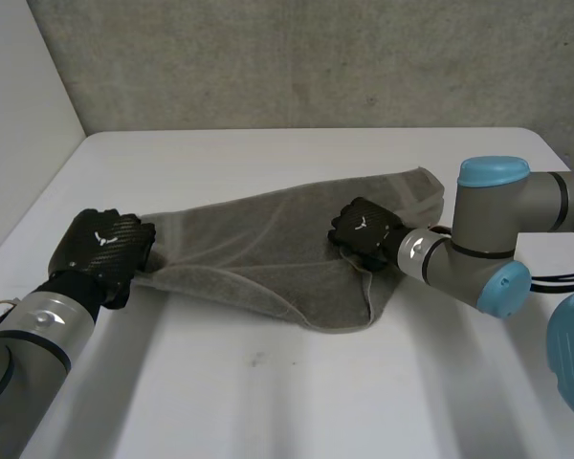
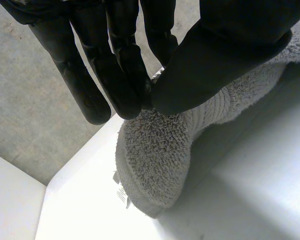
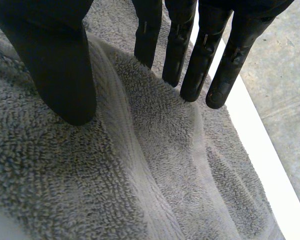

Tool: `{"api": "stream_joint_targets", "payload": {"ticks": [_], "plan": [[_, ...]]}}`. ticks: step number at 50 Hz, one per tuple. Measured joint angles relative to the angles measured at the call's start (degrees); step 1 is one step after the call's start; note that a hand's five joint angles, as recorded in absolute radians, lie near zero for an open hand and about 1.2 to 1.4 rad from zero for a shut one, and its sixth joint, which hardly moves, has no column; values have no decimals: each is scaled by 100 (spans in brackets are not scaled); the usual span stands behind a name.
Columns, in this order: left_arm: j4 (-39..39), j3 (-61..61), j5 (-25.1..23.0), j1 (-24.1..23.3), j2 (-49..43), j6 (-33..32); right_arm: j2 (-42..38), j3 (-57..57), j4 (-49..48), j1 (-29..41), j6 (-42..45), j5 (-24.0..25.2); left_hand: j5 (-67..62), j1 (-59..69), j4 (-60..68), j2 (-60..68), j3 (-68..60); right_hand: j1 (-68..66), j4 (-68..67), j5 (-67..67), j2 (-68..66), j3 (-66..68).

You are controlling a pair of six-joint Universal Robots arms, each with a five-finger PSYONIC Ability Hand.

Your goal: Fold the towel.

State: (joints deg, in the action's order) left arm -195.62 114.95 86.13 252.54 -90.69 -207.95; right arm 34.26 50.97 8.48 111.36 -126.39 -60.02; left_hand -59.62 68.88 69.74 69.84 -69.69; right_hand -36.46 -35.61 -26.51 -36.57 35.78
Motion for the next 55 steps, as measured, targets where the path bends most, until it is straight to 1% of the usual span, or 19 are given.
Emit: {"api": "stream_joint_targets", "payload": {"ticks": [8, 10, 11, 14, 15, 16, 21, 24, 25, 26, 27, 28, 29, 38, 40, 43, 47, 51, 55], "plan": [[-3, 0, 1, -1, -2, 0, 25, 96, -8, -2, 24, 25, 0, 0, 0, 0, 0, 0, 28, 42, 0, -25], [-3, 1, 1, 1, -4, 0, 23, 98, -14, -4, 39, 23, 0, 0, 0, 0, 0, -402, -433, -344, -364, 422], [-3, 1, 1, 5, -8, 0, 28, 97, -26, -5, 52, 21, 0, 0, 0, 0, 0, -1223, -1247, -1041, -1149, 1237], [-3, 1, 1, 12, -12, 0, 59, 94, -63, -12, 66, 13, 0, 0, 0, 0, 0, -1223, -1247, -1041, -1149, 1237], [-3, 1, 1, 22, -15, 0, 105, 93, -105, -20, 60, 2, 0, 0, 0, 0, 0, -2276, -3174, -2299, -3039, 3112], [-3, 0, 1, 27, -17, 0, 162, 101, -146, -26, 37, -17, 0, 0, 0, 0, 0, -2276, -3244, -2298, -3040, 3166], [-2, -19, 1, 71, -15, 0, 582, 212, -354, -62, -238, -164, 0, 0, 0, 0, 0, -2276, -3272, -2299, -3040, 3181], [7, -86, 6, 121, 20, 4, 1086, 418, -471, -111, -708, -293, 0, 0, 0, 0, 0, -2276, -3273, -2300, -3040, 3192], [7, -86, 6, 121, 20, 4, 1086, 418, -471, -111, -708, -293, 0, 0, 0, 0, 0, -2276, -3273, -2300, -3040, 3192], [9, -155, 14, 143, 64, 11, 1470, 616, -512, -175, -1067, -348, 0, 0, 0, 0, -1, -2276, -3273, -2300, -3040, 3203], [9, -155, 14, 143, 64, 11, 1470, 616, -512, -175, -1067, -348, 0, 0, 0, 0, -1, -2276, -3273, -2300, -3040, 3203], [15, -251, 25, 168, 144, 23, 1726, 758, -523, -235, -1284, -376, 0, 0, 0, 0, -3, -2276, -3274, -2300, -3040, 3217], [18, -345, 33, 194, 241, 40, 2311, 1107, -525, -419, -1716, -414, 1, 0, 0, 0, -3, -2276, -3275, -2300, -3040, 3226], [52, -866, 46, 336, 927, 467, 3866, 1953, -272, -1182, -2384, -476, 0, 2, 0, 0, -3, -2327, -3296, -2532, -3040, 3226], [97, -921, 42, 330, 1027, 598, 3966, 1997, -196, -1242, -2427, -475, -1, 2, 0, 0, -3, -2327, -3296, -2532, -3040, 3226], [261, -962, 30, 296, 1139, 818, 4315, 2156, 381, -1517, -2655, -431, -1, 2, 0, 0, -3, -2327, -3296, -2532, -3040, 3226], [477, -919, 12, 235, 1143, 955, 4402, 2234, 842, -1642, -2794, -359, 0, 2, 0, 0, -3, -2327, -3296, -2532, -3040, 3226], [683, -808, -16, 175, 981, 1017, 4404, 2350, 1320, -1763, -2871, -218, 0, 2, 0, 0, -3, -2327, -3296, -2532, -3040, 3226], [755, -763, -29, 182, 631, 991, 4328, 2416, 1471, -1881, -2832, -147, 0, 2, 0, 0, -3, -2327, -3296, -2532, -3040, 3226]]}}
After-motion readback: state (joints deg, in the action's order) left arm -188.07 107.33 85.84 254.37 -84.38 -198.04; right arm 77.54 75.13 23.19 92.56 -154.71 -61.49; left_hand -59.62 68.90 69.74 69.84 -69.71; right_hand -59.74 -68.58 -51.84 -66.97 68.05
